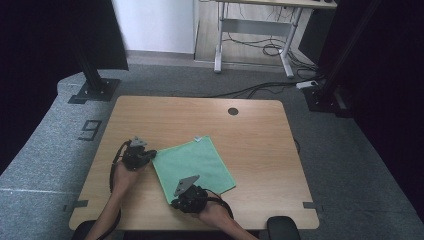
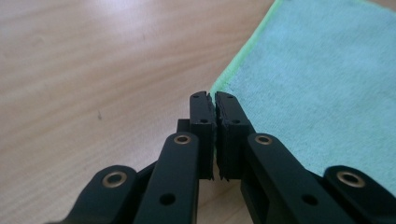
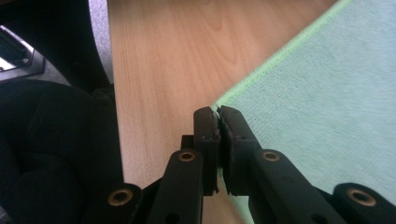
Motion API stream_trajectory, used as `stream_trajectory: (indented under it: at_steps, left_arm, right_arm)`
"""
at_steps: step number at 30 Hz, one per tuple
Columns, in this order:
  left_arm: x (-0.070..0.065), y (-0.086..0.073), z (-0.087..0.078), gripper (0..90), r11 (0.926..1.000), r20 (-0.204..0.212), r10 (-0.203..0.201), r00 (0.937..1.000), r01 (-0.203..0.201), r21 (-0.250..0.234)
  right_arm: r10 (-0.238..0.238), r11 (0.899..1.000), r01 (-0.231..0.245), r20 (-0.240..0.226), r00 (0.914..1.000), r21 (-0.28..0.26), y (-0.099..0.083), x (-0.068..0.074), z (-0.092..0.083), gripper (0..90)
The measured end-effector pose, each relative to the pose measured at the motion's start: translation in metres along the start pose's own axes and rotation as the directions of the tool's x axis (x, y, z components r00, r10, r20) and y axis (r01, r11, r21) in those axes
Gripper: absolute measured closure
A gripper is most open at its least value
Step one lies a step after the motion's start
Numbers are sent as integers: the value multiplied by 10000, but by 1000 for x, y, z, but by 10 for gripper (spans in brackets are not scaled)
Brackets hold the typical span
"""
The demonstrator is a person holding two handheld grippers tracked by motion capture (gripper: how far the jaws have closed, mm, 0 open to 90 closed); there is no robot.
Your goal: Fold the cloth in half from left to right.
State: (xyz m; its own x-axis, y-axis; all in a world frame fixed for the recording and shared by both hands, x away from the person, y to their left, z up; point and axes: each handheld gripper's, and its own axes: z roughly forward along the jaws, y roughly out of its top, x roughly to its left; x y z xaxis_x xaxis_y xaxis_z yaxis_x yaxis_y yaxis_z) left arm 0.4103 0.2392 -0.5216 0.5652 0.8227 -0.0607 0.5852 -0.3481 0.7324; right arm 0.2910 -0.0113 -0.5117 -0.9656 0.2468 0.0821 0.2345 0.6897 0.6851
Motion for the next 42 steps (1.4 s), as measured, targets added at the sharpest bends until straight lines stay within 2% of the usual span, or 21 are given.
stream_trajectory:
  at_steps: [11,18,26,42]
  left_arm:
    - [-3,28,5,857,9982,393,-183,9991,205,-568]
    - [-15,51,15,857,9976,515,178,9985,-143,-675]
    - [-30,72,33,857,9963,608,553,9966,-511,-686]
    - [-58,109,67,852,9888,700,1373,9880,-1326,-686]
  right_arm:
    - [207,9989,-174,772,9968,-428,-4,-13,-32,848]
    - [500,9976,-439,1193,9916,-531,-16,-22,-45,848]
    - [937,9940,-832,1605,9826,-707,-30,-33,-60,848]
    - [1596,9847,-1398,2169,9631,-1039,-53,-49,-82,847]
